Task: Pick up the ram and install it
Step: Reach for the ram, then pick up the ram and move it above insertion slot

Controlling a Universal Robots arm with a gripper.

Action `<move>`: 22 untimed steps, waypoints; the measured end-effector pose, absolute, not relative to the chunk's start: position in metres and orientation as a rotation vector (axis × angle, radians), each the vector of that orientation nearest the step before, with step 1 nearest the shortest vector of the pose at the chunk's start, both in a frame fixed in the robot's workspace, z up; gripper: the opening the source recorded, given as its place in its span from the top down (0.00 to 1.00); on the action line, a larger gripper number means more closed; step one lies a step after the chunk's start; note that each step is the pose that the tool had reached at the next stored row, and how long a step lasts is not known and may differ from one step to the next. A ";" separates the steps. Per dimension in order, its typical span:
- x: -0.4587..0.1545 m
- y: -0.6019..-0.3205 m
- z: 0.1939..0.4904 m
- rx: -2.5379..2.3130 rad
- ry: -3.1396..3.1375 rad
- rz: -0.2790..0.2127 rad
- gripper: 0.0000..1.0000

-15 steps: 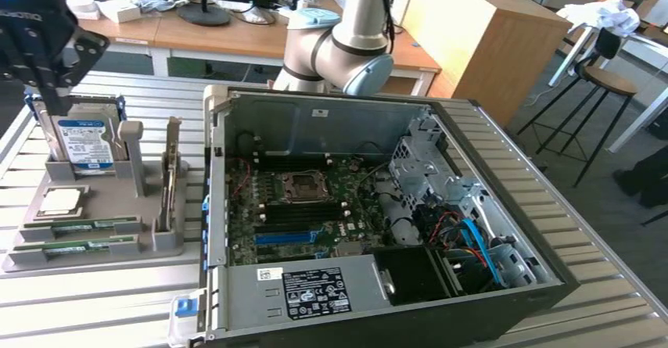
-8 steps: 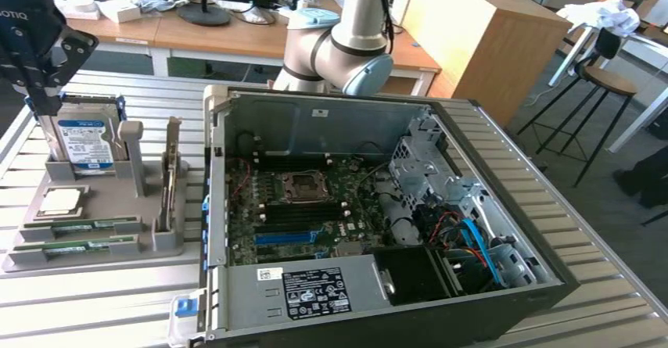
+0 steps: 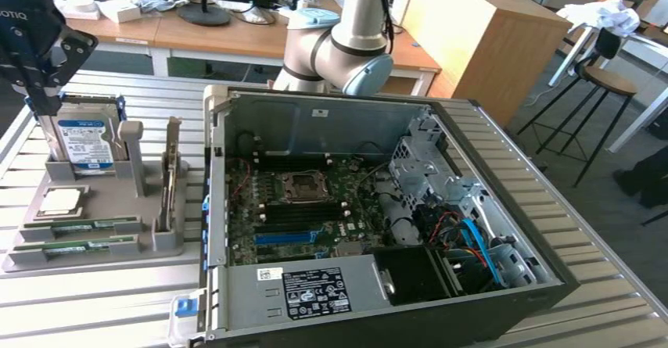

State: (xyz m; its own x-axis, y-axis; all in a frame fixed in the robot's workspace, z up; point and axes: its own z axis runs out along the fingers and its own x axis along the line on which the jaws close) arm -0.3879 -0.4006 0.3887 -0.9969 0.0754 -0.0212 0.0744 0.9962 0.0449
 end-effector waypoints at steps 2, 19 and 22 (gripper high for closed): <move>-0.388 -0.404 0.389 0.117 3.116 0.069 0.90; -0.388 -0.416 0.389 0.117 3.116 0.069 0.90; -0.388 -0.416 0.389 0.117 3.116 0.069 0.90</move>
State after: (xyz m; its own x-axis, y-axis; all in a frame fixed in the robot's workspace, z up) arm -0.3878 -0.4162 0.3886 -0.9969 0.0753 -0.0211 0.0743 0.9962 0.0449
